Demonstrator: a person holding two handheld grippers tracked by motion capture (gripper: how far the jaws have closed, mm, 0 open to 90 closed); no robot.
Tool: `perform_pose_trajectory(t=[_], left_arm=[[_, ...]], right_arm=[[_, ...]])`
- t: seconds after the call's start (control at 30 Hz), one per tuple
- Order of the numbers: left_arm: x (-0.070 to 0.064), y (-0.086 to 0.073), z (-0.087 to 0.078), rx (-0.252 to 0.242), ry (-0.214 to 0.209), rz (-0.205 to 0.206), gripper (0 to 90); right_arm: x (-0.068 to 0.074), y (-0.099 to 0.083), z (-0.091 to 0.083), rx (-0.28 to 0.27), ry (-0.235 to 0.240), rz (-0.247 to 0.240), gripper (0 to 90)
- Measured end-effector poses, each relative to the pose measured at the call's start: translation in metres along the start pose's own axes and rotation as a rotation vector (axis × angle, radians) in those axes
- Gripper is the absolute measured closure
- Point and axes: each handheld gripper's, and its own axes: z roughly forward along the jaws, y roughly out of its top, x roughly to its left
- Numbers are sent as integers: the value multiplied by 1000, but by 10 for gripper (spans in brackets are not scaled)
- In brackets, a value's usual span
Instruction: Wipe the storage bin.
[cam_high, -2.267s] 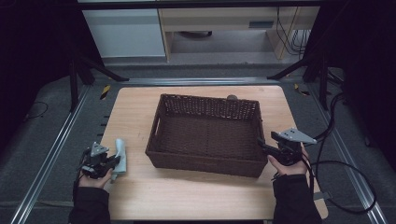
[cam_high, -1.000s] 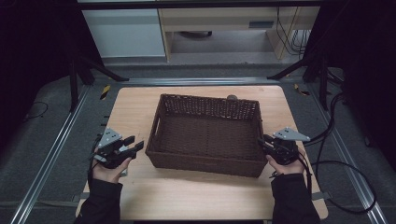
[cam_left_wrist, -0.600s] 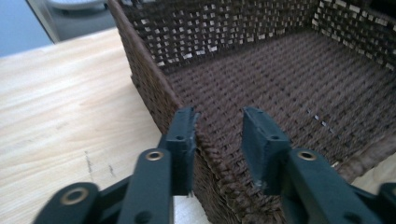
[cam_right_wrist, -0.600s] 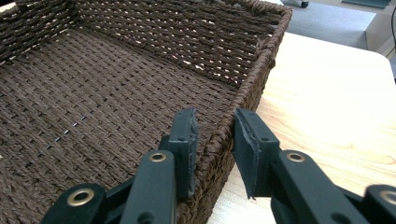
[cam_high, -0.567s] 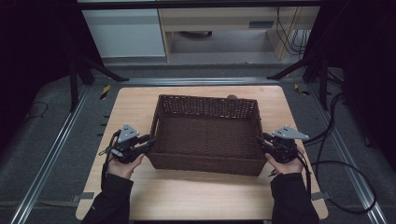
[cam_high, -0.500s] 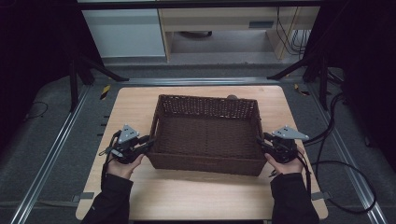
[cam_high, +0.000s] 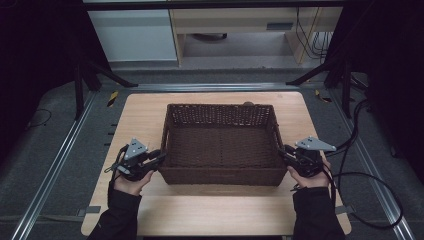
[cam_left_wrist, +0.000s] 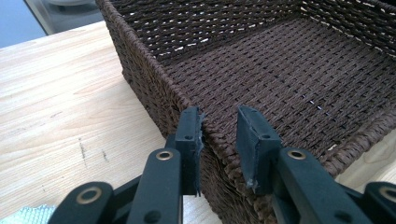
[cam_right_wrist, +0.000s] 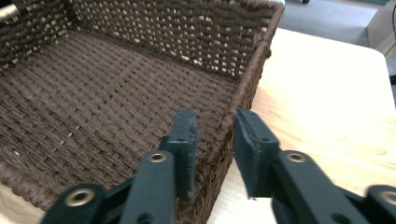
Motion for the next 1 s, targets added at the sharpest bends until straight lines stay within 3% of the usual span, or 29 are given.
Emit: perform_pose_trajectory(t=[0.2,0.3,0.37,0.5,0.63,0.73,0.83,1.0], left_arm=[[9,5,7,-11,-3,-25,616],[8,5,13,1,-15,-5,624],[6,6,14,4,0,4,630],[4,3,11,-5,-5,-10,638],[-1,0,4,-17,-16,1,666],[-4,0,1,-15,-20,6,671],[-5,2,1,-14,-8,17,668],[4,9,3,-37,19,5,601]], right_arm=[[-3,1,4,3,-16,5,782],[-4,4,8,6,-30,0,787],[-4,5,9,5,-33,2,783],[-5,5,7,-6,-44,6,674],[-5,4,0,-15,-40,17,642],[-5,2,-1,3,-40,10,671],[-4,1,2,28,-38,8,768],[-4,3,7,31,-62,-9,783]])
